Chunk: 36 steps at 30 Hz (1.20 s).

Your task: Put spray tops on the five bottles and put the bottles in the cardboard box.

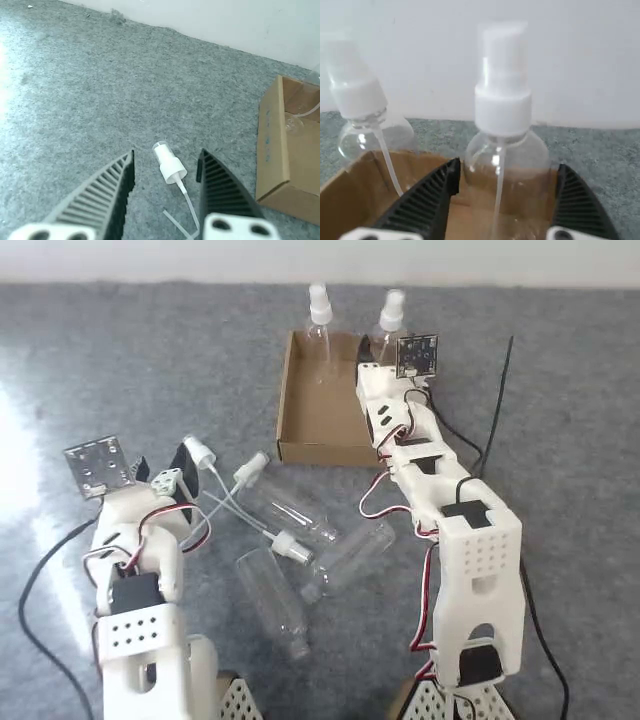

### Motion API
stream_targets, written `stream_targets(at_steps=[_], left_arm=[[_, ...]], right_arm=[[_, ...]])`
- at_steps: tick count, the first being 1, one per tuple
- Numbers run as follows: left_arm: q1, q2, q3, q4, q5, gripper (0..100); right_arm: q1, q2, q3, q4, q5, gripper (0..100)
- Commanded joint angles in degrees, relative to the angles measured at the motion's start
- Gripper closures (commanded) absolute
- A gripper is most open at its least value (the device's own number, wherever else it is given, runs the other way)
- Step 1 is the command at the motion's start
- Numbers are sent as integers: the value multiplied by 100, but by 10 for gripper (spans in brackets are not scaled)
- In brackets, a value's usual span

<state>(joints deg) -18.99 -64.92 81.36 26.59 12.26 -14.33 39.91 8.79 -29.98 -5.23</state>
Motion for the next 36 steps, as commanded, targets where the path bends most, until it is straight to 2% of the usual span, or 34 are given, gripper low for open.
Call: stream_targets(at_steps=[1,24,36], left_arm=[[-9,-167,-75,-167,-35,813],[-9,-167,-75,-167,-35,813],[-9,-167,-75,-176,-35,813]], right_arm=[[84,-198,-396,374,-26,693],[198,-303,-299,418,-35,694],[136,-1015,607,418,-44,694]])
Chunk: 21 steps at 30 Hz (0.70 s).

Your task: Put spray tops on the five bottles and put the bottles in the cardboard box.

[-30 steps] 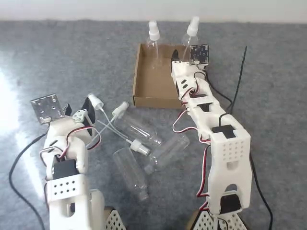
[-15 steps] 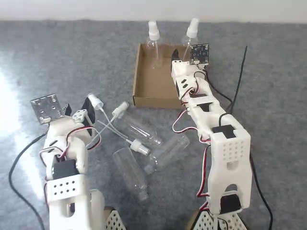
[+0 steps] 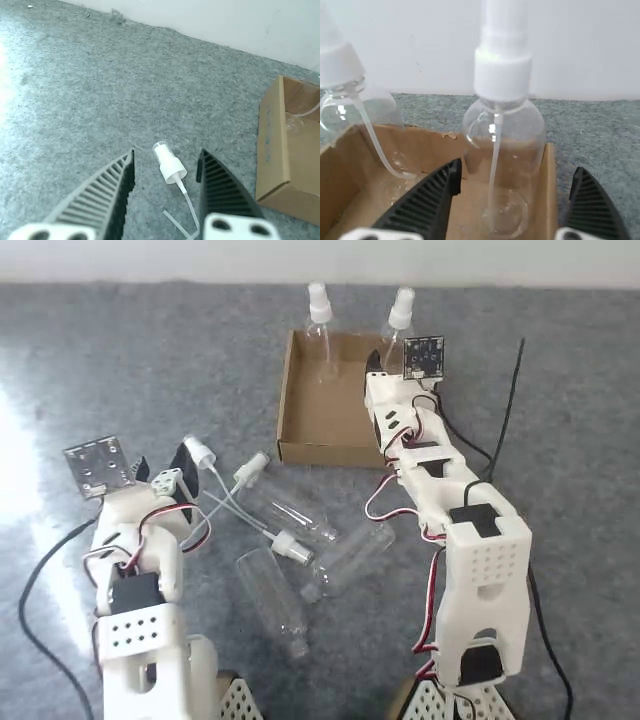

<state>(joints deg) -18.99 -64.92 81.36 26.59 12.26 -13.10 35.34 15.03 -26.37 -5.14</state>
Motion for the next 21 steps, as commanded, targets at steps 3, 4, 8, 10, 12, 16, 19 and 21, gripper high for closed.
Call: stream_targets(at_steps=[3,4,8,10,12,16,19,21], left_arm=[[-18,-167,-75,-176,-35,813],[-18,-167,-75,-176,-35,813],[-18,-167,-75,-176,-35,813],[-18,-167,-75,-176,-35,813],[-18,-167,-75,-176,-35,813],[-18,-167,-75,-176,-35,813],[-18,-167,-75,-176,-35,813],[-18,-167,-75,-176,-35,813]], right_arm=[[22,-567,44,57,-53,694],[22,-567,62,57,-53,694],[31,-576,114,57,-35,694],[31,-620,176,57,-18,694],[31,-796,343,66,-18,694],[22,-1341,818,66,-44,694],[4,-1640,1134,66,-26,694],[-13,-1815,1319,75,-18,695]])
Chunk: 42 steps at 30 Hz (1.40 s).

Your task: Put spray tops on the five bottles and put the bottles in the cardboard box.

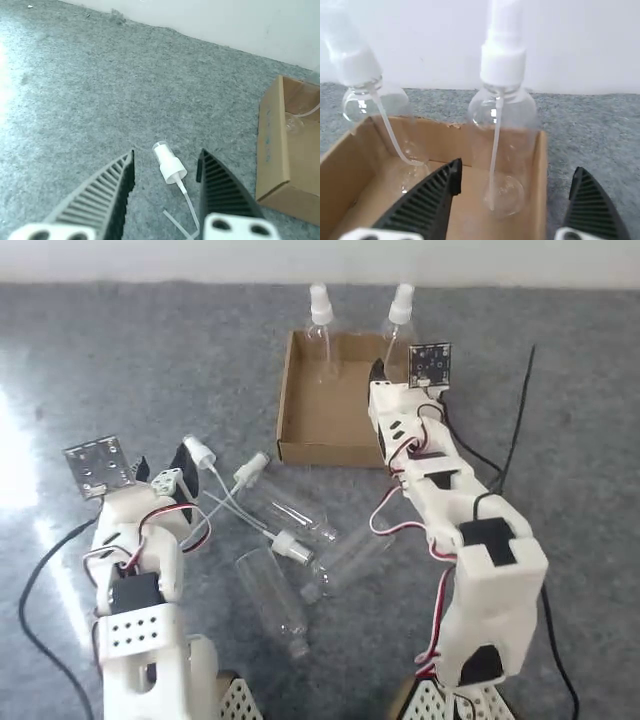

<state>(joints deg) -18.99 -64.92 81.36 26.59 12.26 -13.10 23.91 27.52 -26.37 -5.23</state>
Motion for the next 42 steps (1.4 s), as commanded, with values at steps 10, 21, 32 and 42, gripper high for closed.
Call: stream_targets(at_steps=[10,21,32,42], left_arm=[[-18,-167,-75,-176,-35,813],[-26,-167,-75,-176,-35,813],[-308,-167,-84,-185,-35,813],[-308,-167,-84,-185,-35,813]], right_arm=[[13,-1868,378,1974,-9,696],[-22,-3371,352,4391,-9,696],[-497,-4479,352,6352,765,696],[-822,-5895,369,8418,1345,695]])
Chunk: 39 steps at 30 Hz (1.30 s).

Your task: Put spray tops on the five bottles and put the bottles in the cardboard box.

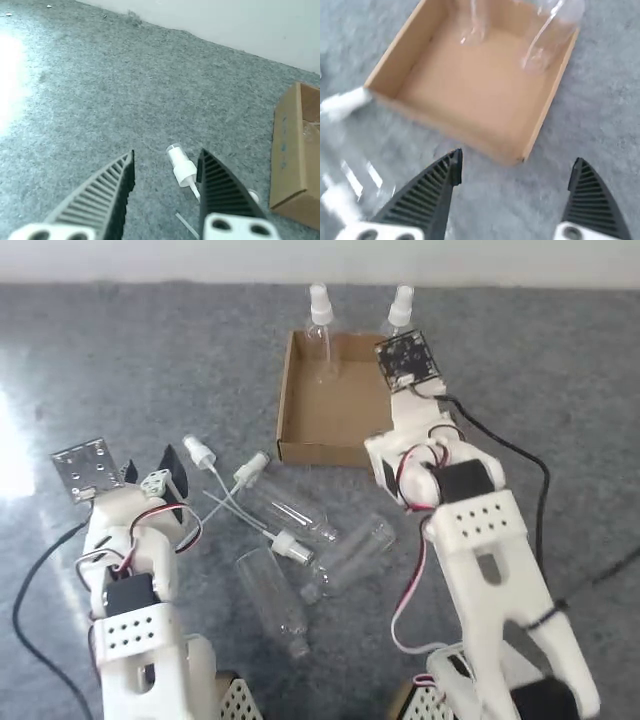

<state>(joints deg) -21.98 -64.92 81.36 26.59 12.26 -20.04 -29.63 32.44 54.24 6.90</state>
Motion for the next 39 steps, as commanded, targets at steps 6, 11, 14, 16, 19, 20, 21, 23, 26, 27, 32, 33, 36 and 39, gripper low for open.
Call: stream_targets(at_steps=[6,11,14,16,19,20,21,23,26,27,32,33,36,39], left_arm=[[-9,-167,-75,-185,-35,813],[-35,-167,-75,-185,-35,813],[-97,-167,-84,-185,-35,813],[-97,-167,-92,-185,-35,813],[-97,-167,-92,-185,-35,813],[-123,-167,-92,-185,-35,813],[-141,-167,-92,-185,-35,813],[-149,-167,-101,-193,-35,813],[-158,-158,-75,-343,-9,813],[-158,-158,-75,-352,-9,813],[-158,-158,-75,-352,0,813],[-167,-158,-75,-352,0,813],[-343,-158,-75,-378,9,812],[-360,-158,-75,-378,9,812]], right_arm=[[-382,-901,-123,945,132,695],[-611,-910,-132,1349,598,695],[-884,-919,-141,1710,941,695],[-1103,-936,-141,1938,1204,695],[-1411,-945,-141,2299,1547,693],[-1490,-954,-141,2404,1653,693],[-1543,-954,-141,2484,1732,692],[-1613,-945,-141,2589,1837,692],[-1754,-892,-123,2782,2040,691],[-1815,-875,-123,2853,2110,691],[-2211,-875,-97,3081,2286,691],[-2290,-875,-35,3073,2286,691],[-2580,-875,202,2923,2382,675],[-2730,-875,519,2651,2505,586]])
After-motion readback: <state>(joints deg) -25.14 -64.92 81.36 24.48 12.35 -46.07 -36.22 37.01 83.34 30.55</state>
